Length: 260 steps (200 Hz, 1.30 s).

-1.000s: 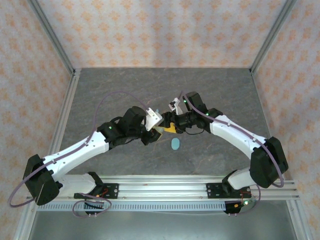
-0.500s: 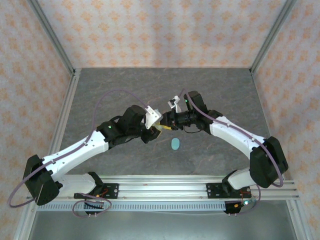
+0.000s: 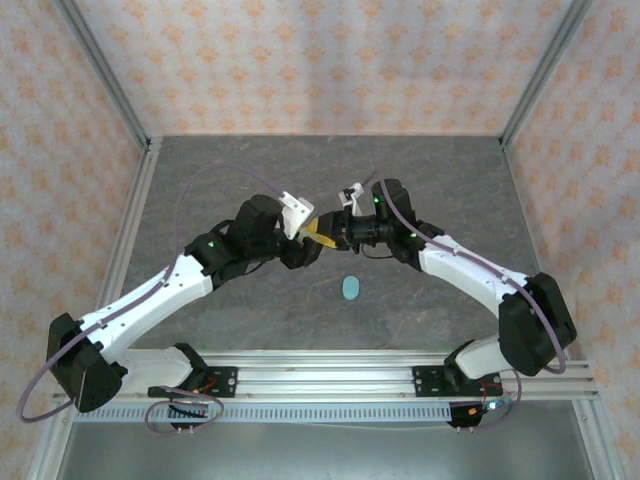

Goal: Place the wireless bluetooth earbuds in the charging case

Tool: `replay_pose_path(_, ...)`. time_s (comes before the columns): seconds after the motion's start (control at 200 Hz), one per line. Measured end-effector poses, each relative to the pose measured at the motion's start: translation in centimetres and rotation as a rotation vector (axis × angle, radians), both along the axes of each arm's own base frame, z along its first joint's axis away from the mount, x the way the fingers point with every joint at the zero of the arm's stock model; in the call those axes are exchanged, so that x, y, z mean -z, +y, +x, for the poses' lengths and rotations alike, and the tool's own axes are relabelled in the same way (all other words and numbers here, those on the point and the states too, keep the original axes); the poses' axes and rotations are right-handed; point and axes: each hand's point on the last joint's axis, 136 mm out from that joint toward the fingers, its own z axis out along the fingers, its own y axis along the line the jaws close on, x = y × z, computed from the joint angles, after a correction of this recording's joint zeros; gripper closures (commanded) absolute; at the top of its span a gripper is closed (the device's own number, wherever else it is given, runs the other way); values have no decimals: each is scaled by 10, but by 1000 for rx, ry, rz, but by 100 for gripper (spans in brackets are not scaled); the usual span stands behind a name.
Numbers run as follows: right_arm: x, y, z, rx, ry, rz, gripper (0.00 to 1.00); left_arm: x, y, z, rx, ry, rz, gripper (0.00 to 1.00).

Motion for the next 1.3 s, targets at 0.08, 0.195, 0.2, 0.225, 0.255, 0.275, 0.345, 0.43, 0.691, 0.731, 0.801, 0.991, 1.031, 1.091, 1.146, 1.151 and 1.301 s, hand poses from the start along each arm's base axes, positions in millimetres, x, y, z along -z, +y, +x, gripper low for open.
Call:
replay_pose_path(0.08,-2,-2,7,42,31,26,86,-8,5,8,-40,3,-30,27)
replay_pose_path(0.195,-3,-13,21,131,77,60,86,-21,12,16,-87,0,-67,25)
replay_pose_path(0.2,-3,-13,22,133,79,62,86,-22,12,16,-88,-2,-69,25)
replay_pose_path(0.225,-4,-16,25,154,87,70,86,-24,13,17,-95,-4,-75,24)
replay_pose_path(0.255,-5,-20,29,179,96,81,86,-27,15,17,-97,-11,-83,24)
replay_pose_path(0.275,-7,-22,31,194,99,89,86,-30,16,16,-95,-15,-88,22)
replay_pose_path(0.345,-13,-29,37,239,109,113,85,-41,17,12,-75,-47,-131,20)
replay_pose_path(0.43,-23,-34,40,271,102,140,85,-55,19,5,-43,-100,-205,19)
replay_pose_path(0.691,-44,-39,38,292,90,189,85,-71,2,12,66,-128,-339,22)
replay_pose_path(0.731,-46,-39,38,294,95,197,85,-67,-3,14,86,-116,-345,23)
replay_pose_path(0.801,-50,-39,38,296,103,211,85,-62,-10,16,113,-104,-354,26)
replay_pose_path(0.991,-63,-41,30,283,105,242,85,-74,-20,20,167,-152,-397,36)
replay_pose_path(1.031,-65,-41,29,278,104,244,85,-76,-22,20,175,-160,-403,39)
replay_pose_path(1.091,-68,-42,27,272,101,247,85,-78,-25,22,186,-163,-407,44)
replay_pose_path(1.146,-70,-42,26,269,99,249,85,-79,-27,24,194,-161,-413,50)
replay_pose_path(1.151,-70,-42,26,269,99,249,85,-79,-28,24,196,-161,-412,51)
replay_pose_path(1.301,-76,-44,25,273,98,257,85,-85,-30,27,213,-180,-410,66)
